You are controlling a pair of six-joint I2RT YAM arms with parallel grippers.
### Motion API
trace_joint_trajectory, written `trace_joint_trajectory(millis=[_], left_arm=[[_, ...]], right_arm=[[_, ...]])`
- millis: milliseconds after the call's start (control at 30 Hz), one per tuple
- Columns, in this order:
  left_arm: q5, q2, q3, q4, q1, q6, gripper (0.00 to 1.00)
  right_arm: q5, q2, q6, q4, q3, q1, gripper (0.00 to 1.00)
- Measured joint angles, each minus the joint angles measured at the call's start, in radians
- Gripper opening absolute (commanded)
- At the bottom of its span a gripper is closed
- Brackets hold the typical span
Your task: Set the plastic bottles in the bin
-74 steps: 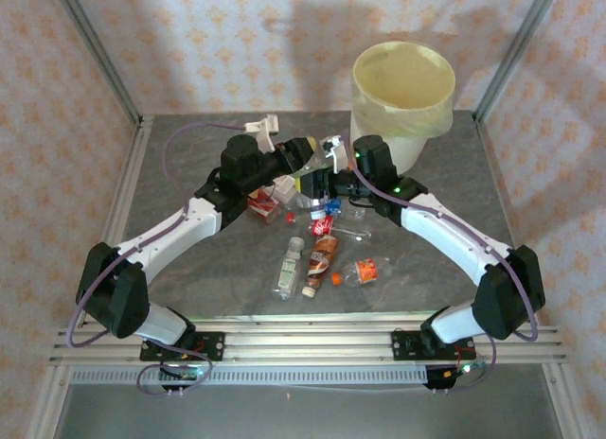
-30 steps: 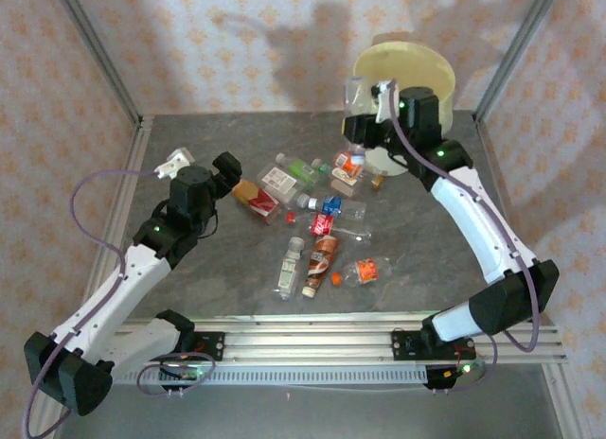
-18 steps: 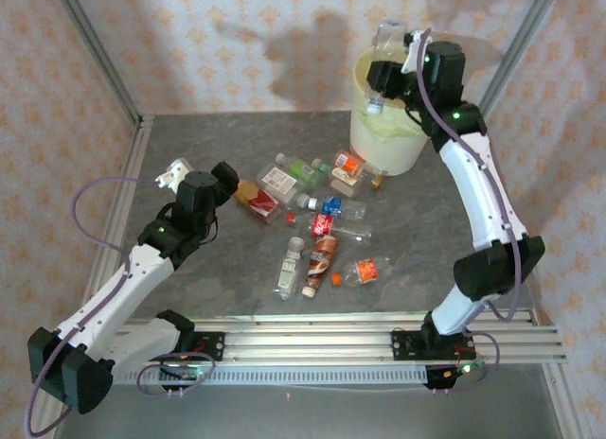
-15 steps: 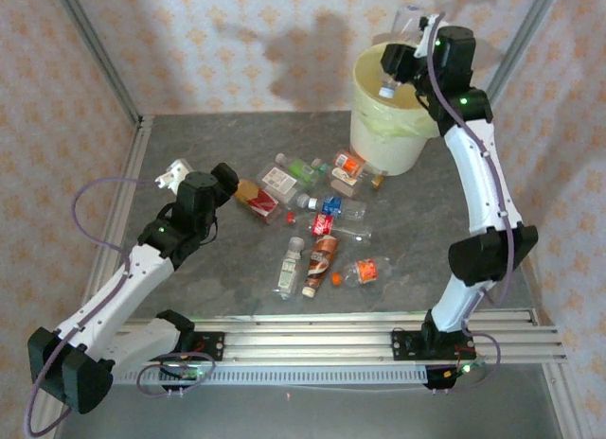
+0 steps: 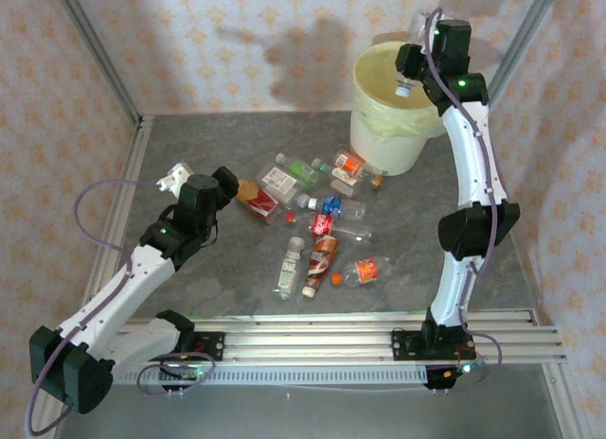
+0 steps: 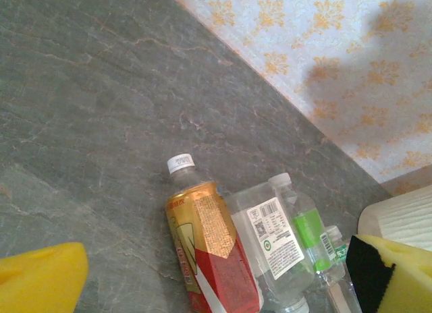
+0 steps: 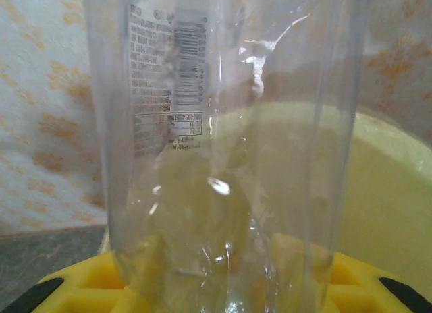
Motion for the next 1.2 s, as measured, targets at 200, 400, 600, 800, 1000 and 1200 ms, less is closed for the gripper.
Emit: trace_joint_trajectory(millis=[200, 400, 600, 800, 1000, 1200], left_arm=[[0.000, 0.000, -0.001, -0.004, 0.000, 0.000, 1.00], [-0.008, 0.009, -0.001, -0.023, 0.000, -0.006, 1.00], [0.006, 0.021, -0.001, -0.021, 0.000, -0.004, 1.00], [0.017, 0.044, -0.001, -0.021, 0.000, 0.000, 1.00], [0.040, 0.076, 0.002, -0.022, 0.000, 0.012, 1.00], [0.050, 0.111, 0.010, -0.022, 0.000, 0.028, 1.00]], right_arm=[[0.073, 0.059, -0.029, -0.057, 0.027, 0.000, 0.40], [0.100, 0.106, -0.040, -0.105, 0.044, 0.000, 0.43], [0.117, 0.180, -0.040, -0.168, 0.140, 0.000, 0.47], [0.151, 0.217, -0.054, -0.211, 0.166, 0.000, 0.54], [0.193, 0.250, -0.067, -0.253, 0.214, 0.001, 0.62], [0.204, 0.252, -0.065, -0.267, 0.230, 0.001, 0.68]])
